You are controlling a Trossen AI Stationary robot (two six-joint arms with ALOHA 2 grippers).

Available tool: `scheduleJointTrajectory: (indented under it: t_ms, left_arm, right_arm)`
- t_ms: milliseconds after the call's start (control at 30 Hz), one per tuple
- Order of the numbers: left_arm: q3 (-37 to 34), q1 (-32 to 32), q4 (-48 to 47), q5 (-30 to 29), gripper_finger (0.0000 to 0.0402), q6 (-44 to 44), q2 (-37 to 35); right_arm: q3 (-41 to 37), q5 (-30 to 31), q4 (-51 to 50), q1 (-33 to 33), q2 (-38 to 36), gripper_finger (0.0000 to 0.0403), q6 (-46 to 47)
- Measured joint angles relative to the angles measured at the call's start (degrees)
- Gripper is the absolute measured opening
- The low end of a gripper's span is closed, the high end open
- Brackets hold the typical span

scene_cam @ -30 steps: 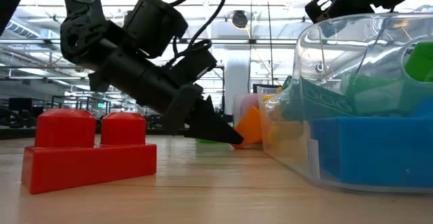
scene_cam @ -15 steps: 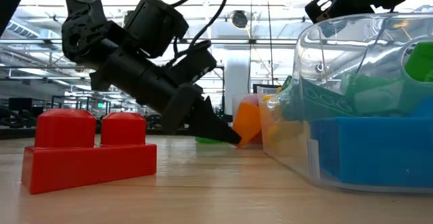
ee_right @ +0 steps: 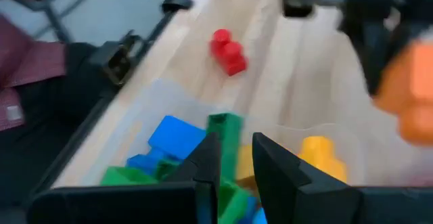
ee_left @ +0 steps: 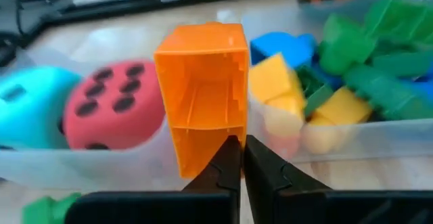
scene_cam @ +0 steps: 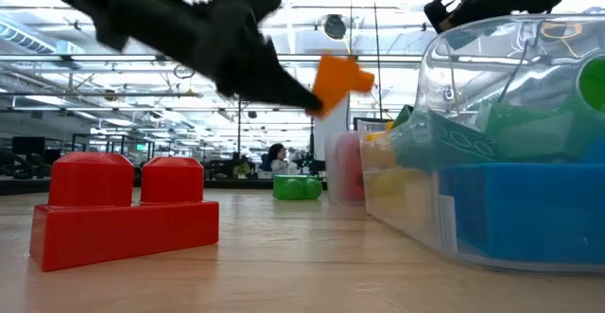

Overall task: Pick & Place Toys
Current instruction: Put the orange 1 stud game piece into the bottom transparent bin

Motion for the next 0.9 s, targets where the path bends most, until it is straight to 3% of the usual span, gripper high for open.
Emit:
scheduleJointTrajectory:
  t_ms: [67, 233, 300, 400, 700, 800, 900]
  left_arm:
    - [0.00, -0.95, -1.91, -1.26, 0.0005, 0.12, -2.95]
    - [0.00, -3.35, -1.20, -2.80, 0.0007, 0.25, -7.17]
    - [0.00, -4.18, -0.04, -2.80, 0.0004, 0.87, -7.40]
    - [0.00, -5.12, 1.99, -2.80, 0.0008, 2.06, -7.40]
    - [0.00, -5.42, 1.93, -2.85, 0.0009, 2.01, -7.40]
    - [0.00, -5.42, 1.15, -2.84, 0.0004, 2.06, -7.40]
    - [0.00, -5.42, 0.75, -2.84, 0.0008, 1.84, -7.40]
  right_arm:
    - [0.00, 4.37, 0.44, 0.00, 0.00, 0.0059, -0.24]
    - [0.00, 23.23, 4.83, -0.56, 1.70, 0.0073, -1.08]
    - [0.00, 27.28, 8.32, -1.68, 3.34, 0.0088, -1.54]
    - [0.04, 25.56, 13.77, -4.13, 7.27, 0.0124, -3.46]
    - [-0.02, 10.19, 33.87, -8.61, 16.88, 0.0276, -6.08]
    - [-0.02, 11.43, 34.67, -8.65, 16.54, 0.0289, -8.32]
    - [-0.02, 13.07, 34.73, -8.25, 15.05, 0.0278, -9.08]
